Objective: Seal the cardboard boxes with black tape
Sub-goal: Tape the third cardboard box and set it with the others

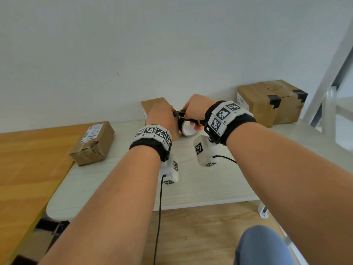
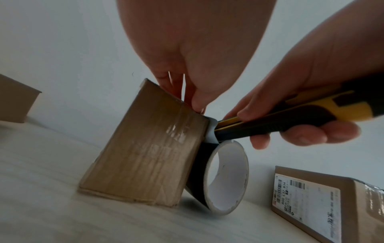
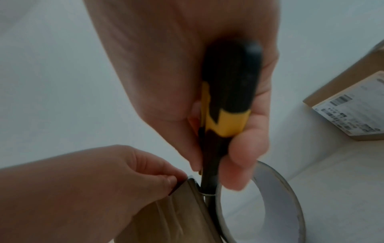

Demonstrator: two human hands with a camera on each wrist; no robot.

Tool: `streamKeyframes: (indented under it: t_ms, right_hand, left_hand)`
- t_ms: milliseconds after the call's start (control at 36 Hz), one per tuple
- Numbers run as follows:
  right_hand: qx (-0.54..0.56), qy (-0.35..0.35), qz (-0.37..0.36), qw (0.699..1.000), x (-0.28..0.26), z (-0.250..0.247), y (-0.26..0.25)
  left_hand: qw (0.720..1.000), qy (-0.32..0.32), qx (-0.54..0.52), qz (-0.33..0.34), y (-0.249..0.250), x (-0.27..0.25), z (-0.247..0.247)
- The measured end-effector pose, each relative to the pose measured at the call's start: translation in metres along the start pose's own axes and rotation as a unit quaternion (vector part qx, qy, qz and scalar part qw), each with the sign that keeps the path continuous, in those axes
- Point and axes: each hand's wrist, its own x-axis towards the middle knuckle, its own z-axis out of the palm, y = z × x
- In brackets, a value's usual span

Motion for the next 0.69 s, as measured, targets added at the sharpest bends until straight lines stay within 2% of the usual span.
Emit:
streamKeyframes:
  t_ms: [167, 278, 444, 694]
  right_hand:
    - [-0.034, -0.003, -0.017, 0.999, -0.004, -0.004, -0.007]
    - [0.01, 0.005, 0.002, 1.0, -0.004, -0.008, -0.003]
    - [-0.027, -0.072, 0.04, 0.996, -0.003, -0.01, -0.004]
    - [-0.01, -0.049, 0.026, 0.998, -0.006, -0.015, 0.004]
  left_hand:
    - [1.0, 0.001, -0.016, 0.003, -0.002, 0.002, 0.001]
    - [1.0, 0.009, -0.017, 0.003, -0.003, 0.001, 0.002]
    - [1.0, 0.0, 0.003, 0.004, -0.001, 0.001, 0.001]
    - [1.0, -0.007, 0.003, -0.008, 0.001, 0.001, -0.001]
